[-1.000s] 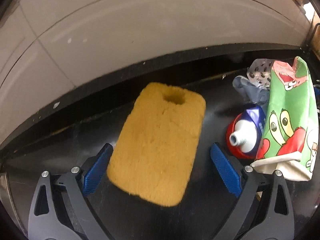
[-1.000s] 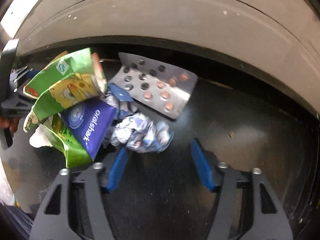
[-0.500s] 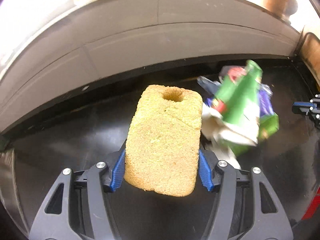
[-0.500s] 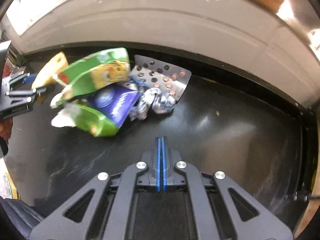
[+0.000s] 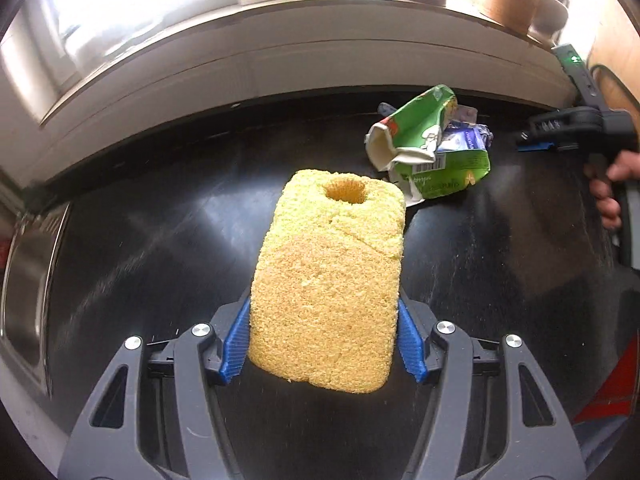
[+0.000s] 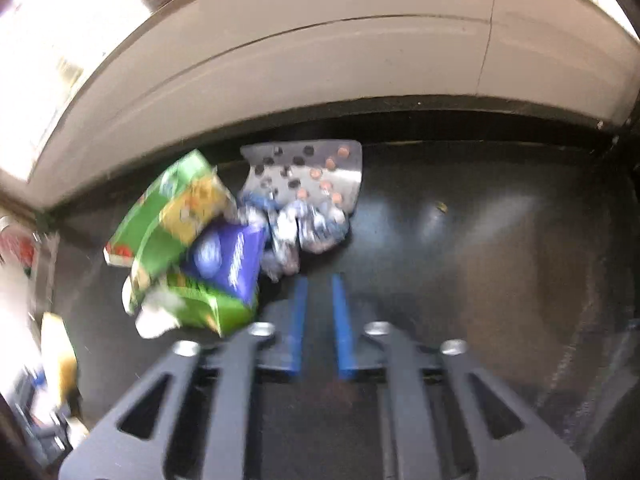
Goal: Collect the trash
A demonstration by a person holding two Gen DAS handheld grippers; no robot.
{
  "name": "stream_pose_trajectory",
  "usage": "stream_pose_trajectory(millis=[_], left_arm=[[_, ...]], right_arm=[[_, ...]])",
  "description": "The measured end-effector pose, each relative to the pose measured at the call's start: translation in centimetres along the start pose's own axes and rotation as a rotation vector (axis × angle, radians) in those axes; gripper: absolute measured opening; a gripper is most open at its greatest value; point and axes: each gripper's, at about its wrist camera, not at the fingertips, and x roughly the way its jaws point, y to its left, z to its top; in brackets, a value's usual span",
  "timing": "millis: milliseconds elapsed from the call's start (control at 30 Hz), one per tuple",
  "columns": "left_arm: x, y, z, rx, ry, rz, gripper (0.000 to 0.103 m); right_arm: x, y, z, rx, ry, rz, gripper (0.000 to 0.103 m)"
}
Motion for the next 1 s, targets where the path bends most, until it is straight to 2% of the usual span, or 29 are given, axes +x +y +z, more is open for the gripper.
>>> stream_pose_trajectory(millis=[33,100,200,300,433,533,600,833,1000], left_arm=[[-0.1,-0.1,0.0,-0.014,0.002,0.006,0.061],[-0.8,0.2,-0.2,-0.034,0.0,0.022,0.061],[-0.4,-0.1,-0.3,-0.054,0.005,0.038,0.061],[0.5,-0.6,0.3,-0.066,0.014,0.047,0.061],[1.3,-1.3,1.3,-0.058,0.02,0.046,0.061],[1.7,-2.1,2.0,-0.045,0.02,0.037,0.061],[1.9,-2.8,2.4,-0.027,0.021,0.026,0.061],[0.8,-4.0,2.9,0.018,0.004,0.007,0.061],[-0.4,-4.5,2.3,0.024,-0.003,-0.013,0.061]], right_arm=[[0.0,0.1,0.5,0.007,-0.029,-0.004,0.072],[0.4,0.1,1.0,-0.01,-0.03,-0.012,0.072],[1.9,-0.3,2.1,0.004,0.004,-0.004,0.064],[2.8,-0.6,2.6,0.011,0.034,0.018,0.062],[3.9,-0.9,2.9,0.048,0.082,0.098,0.061],[4.3,-1.0,2.7,0.07,0.106,0.158,0.046],[3.9,-0.9,2.5,0.065,0.101,0.164,0.04],[-1.8,0.1,-0.3,-0.013,0.0,0.107,0.038],[-7.6,0.8,-4.7,-0.114,-0.039,0.024,0.038]])
